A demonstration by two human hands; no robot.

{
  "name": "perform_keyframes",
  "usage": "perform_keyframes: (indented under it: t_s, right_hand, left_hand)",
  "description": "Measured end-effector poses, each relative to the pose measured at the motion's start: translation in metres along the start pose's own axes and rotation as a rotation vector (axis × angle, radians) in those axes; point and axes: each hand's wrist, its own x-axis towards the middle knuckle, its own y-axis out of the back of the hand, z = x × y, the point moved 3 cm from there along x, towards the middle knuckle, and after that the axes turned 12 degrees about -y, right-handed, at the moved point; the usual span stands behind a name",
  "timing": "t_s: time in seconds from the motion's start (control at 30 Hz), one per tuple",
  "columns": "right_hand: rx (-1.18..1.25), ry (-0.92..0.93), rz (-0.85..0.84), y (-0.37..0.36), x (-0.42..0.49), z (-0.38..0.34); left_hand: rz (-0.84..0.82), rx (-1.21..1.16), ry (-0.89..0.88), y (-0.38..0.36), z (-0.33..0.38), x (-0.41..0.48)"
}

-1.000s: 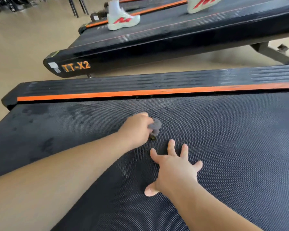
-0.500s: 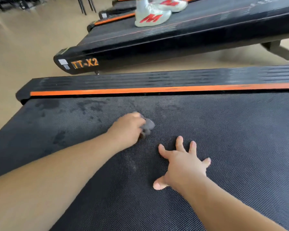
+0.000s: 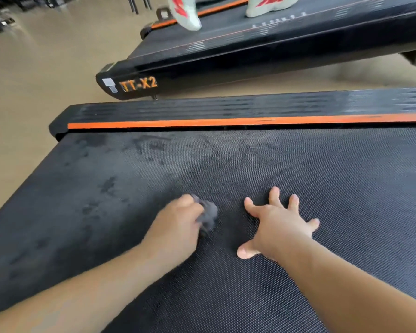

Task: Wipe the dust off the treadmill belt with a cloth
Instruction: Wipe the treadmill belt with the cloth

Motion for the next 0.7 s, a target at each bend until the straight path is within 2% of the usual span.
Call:
perform_keyframes:
  t_s: [0.07,0.13,0.2,0.27,0.33,0.43,0.5,0.57,0.63,0.67,0.7]
  right_hand:
    - [-0.004,-0.008,0.005,0.001,-0.002,-0.001]
    - [0.000,-0.014,0.005,0.002,-0.006,-0.001]
    - [0.000,-0.013,0.007,0.003,-0.010,-0.002]
    - [0.005,-0.006,0.022,0.004,-0.013,-0.002]
    - [0.004,0.033,0.091,0.010,-0.016,-0.003]
    - [0.176,0.208,0.215,0.019,-0.020,-0.009]
    - [0.324,0.358,0.234,0.018,-0.021,-0.017]
    - [0.372,0.435,0.252,0.013,-0.020,-0.026]
    - [0.430,0.391,0.322,0.012,-0.013,-0.025]
    - [0.446,0.342,0.374,0.013,-0.008,-0.021]
    - [0.443,0.297,0.413,0.014,-0.004,-0.016]
  left_hand:
    - [-0.188,-0.154,-0.170,-0.004,0.029,-0.021]
    - [-0.256,-0.082,-0.231,0.003,0.013,-0.018]
    - [-0.143,0.058,-0.071,0.008,-0.019,-0.007]
    - [0.005,0.154,0.220,0.011,-0.031,0.000]
    - [-0.017,0.153,0.304,0.004,-0.013,0.007]
    - [-0.096,-0.040,0.224,-0.001,0.010,0.023]
    - [-0.070,-0.160,0.258,0.010,0.014,0.035]
    - [-0.055,-0.403,0.257,0.015,0.020,0.046]
    - [-0.079,-0.703,0.265,0.014,0.022,0.052]
    - [-0.088,-0.755,0.300,0.012,0.015,0.052]
    - [-0.079,-0.685,0.334,0.012,0.003,0.052]
